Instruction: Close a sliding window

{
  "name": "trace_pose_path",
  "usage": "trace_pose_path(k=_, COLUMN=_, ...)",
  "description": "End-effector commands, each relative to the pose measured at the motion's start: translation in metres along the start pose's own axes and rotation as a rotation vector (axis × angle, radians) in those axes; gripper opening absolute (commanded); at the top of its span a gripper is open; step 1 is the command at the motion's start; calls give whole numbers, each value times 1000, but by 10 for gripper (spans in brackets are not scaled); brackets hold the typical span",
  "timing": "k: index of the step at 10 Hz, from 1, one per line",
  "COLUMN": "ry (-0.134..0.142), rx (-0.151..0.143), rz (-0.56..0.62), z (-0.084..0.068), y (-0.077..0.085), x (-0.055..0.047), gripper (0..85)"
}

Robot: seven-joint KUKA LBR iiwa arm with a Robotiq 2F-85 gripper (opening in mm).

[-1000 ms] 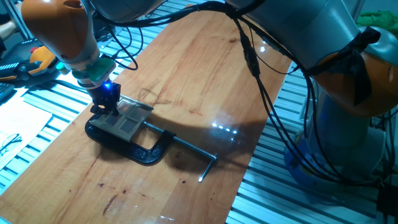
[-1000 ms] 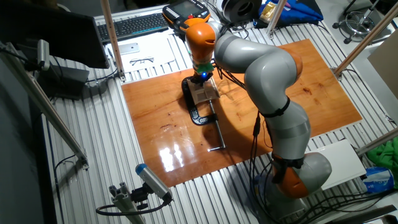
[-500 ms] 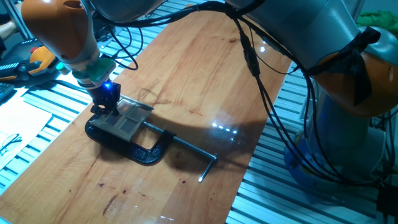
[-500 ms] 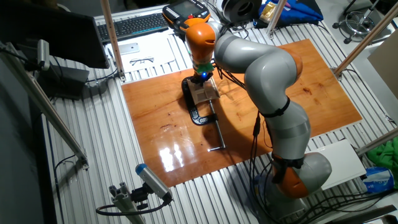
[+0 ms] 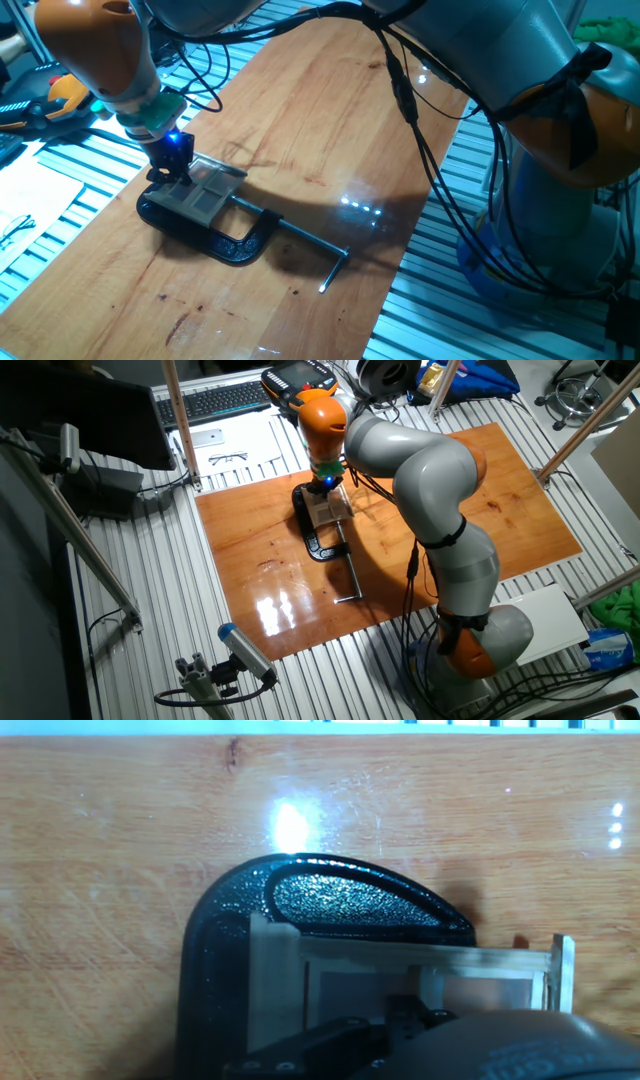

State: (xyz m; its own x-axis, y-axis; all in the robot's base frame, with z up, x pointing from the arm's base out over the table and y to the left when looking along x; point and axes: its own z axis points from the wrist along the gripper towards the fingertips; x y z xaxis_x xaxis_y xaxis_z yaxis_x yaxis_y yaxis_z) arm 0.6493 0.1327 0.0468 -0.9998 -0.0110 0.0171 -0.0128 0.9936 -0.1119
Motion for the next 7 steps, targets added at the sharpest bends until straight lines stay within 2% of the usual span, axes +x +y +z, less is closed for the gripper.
trace_pose_path(k=1, ry=0, rx=-5, rz=8, z=0, y=1, x=0, gripper=0)
trace_pose_path(k=4, ry=11, rx=-17, rz=32, z=-6, y=5, x=0, gripper=0)
trace_pose_path(k=7, ry=19, rx=-17, rz=40, z=-20, y=11, x=-1, gripper=0)
